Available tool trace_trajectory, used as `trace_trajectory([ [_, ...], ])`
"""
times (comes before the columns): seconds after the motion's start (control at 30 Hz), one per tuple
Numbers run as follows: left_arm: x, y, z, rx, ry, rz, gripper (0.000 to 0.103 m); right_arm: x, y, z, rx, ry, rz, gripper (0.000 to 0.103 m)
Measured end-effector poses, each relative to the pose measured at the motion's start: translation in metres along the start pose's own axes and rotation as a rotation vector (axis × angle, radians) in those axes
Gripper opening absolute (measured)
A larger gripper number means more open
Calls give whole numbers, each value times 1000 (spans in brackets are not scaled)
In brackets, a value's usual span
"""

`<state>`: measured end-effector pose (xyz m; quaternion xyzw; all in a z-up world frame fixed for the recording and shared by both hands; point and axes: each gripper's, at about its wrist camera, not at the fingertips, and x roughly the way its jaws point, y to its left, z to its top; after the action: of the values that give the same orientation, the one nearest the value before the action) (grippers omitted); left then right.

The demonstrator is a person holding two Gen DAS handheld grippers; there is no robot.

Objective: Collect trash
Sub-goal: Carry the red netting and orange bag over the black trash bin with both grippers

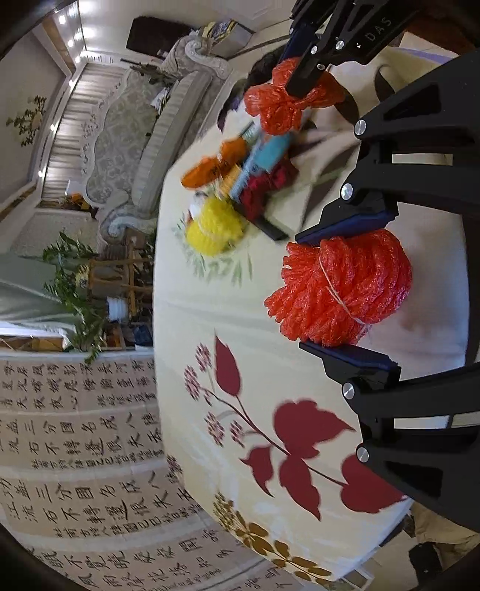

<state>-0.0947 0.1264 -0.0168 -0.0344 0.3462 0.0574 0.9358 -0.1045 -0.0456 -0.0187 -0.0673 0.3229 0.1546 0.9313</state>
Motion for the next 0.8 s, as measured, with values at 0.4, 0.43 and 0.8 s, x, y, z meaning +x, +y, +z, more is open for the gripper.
trace_trajectory([
  [0.4,16,-93,35,112,-68,-167,50,-16,-100,2,146,-70,-255,32],
  [0.43,20,-105,38,125,-67,-186,50,-16,-109,0,160,-72,-276,32],
  [0.8,52,-187,53,224,-49,-286,50,1,-189,-11,276,-51,-385,32],
])
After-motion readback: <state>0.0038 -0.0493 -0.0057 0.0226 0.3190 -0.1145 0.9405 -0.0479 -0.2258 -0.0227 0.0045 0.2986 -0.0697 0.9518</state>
